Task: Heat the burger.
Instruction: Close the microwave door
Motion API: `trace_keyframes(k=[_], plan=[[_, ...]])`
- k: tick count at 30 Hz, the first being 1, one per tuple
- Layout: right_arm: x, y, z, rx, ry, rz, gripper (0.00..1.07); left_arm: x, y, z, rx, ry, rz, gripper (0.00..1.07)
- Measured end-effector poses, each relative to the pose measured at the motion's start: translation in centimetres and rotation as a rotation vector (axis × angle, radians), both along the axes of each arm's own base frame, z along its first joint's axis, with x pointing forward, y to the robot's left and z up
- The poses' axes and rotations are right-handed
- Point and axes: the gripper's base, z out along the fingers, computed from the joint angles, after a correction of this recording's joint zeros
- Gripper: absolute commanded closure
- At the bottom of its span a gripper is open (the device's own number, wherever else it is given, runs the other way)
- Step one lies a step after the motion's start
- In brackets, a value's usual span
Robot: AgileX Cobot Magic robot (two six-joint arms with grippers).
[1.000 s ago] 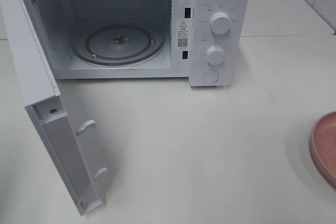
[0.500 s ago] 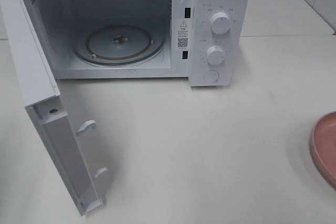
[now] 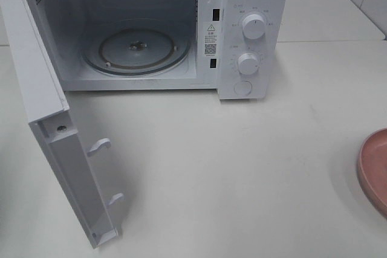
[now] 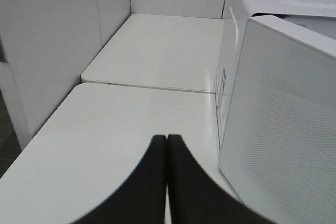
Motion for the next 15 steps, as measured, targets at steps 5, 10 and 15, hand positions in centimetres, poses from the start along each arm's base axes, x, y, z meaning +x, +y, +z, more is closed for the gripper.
trace_keyframes(k=[5,10,15], plan=[[0.0,0.0,0.0,0.000,0.000,0.000,0.31,0.9,-0.6,-0.4,0.033,-0.002,-0.078,1.07],[0.0,0.0,0.0,0.000,0.000,0.000,0.31,2.3,-1.7,-1.6,0.027,0.023,-0.218,1.07],[0.0,0.0,0.0,0.000,0.000,0.000,0.31,3.4,-2.2,-2.8,-0.005,0.053,-0.283,1.07]])
